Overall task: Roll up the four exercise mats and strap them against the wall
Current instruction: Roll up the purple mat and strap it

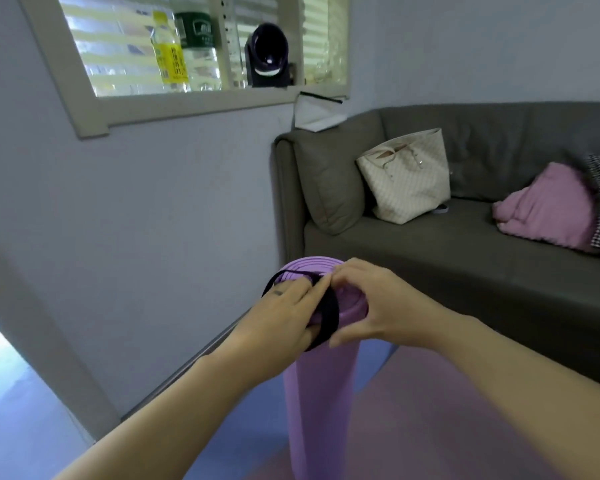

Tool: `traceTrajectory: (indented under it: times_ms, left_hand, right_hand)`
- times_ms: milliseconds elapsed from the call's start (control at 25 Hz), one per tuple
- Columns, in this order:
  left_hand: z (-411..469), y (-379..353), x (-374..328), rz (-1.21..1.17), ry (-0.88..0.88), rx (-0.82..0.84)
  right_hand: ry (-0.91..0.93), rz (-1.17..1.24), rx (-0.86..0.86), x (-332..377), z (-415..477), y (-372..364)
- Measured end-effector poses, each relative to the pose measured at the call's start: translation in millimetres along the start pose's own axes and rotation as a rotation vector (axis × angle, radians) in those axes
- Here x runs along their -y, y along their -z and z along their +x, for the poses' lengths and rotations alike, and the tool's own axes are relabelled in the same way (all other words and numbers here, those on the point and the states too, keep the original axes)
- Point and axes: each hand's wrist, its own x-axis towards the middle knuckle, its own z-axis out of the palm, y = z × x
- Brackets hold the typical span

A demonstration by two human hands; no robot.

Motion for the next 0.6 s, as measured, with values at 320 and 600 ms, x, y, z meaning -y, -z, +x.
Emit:
traceTrajectory:
  times_ms: [320,600]
  left_hand:
    - [7.2,-6.0,-17.9,-0.027,0.089,-0.053]
    - [8.6,-10.3,-27.5,-0.231,0.101,-0.195]
  right_hand:
    - [-0.42,0.284,-0.255,26.5,-30.5,-16.3]
    - [-0.414,0.413,-0.65,31.0,-35.9,-54.2]
